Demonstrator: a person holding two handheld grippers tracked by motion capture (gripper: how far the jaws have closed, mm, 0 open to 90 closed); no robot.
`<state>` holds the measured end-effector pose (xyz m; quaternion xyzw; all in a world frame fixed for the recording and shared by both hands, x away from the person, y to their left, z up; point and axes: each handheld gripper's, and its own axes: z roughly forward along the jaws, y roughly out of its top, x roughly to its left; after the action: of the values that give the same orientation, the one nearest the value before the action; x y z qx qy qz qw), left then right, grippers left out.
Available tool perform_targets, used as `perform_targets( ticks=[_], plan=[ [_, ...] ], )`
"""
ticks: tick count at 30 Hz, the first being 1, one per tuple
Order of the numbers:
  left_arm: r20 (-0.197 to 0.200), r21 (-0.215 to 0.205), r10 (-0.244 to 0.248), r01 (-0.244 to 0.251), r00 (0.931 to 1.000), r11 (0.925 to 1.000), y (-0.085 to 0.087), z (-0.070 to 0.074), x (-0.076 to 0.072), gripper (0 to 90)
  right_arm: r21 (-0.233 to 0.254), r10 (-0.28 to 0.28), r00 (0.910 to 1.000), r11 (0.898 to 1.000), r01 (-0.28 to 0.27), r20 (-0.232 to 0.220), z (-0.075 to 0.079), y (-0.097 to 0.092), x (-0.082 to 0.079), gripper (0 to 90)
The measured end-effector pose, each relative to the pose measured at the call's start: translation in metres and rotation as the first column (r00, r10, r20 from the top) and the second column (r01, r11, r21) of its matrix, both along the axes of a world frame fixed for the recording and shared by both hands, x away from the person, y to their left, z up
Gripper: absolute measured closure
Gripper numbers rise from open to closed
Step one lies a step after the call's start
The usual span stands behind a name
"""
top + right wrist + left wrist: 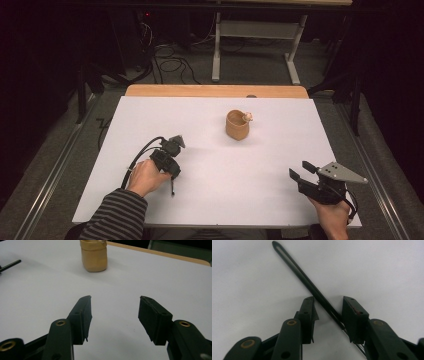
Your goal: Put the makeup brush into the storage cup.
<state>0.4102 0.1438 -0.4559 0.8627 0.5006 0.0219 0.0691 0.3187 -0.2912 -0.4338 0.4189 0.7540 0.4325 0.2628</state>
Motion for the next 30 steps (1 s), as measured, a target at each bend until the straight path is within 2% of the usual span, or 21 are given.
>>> perform_targets(
  ticks=[30],
  plan=[
    [-0.006, 0.007, -0.023, 0.023, 0.9997, 0.9997, -0.0033, 0.0007, -0.0014, 75.9, -0.001, -0.003, 1.0, 1.0, 0.003, 0.007, 0.0004, 0.0002, -0.0006, 45.6]
  ],
)
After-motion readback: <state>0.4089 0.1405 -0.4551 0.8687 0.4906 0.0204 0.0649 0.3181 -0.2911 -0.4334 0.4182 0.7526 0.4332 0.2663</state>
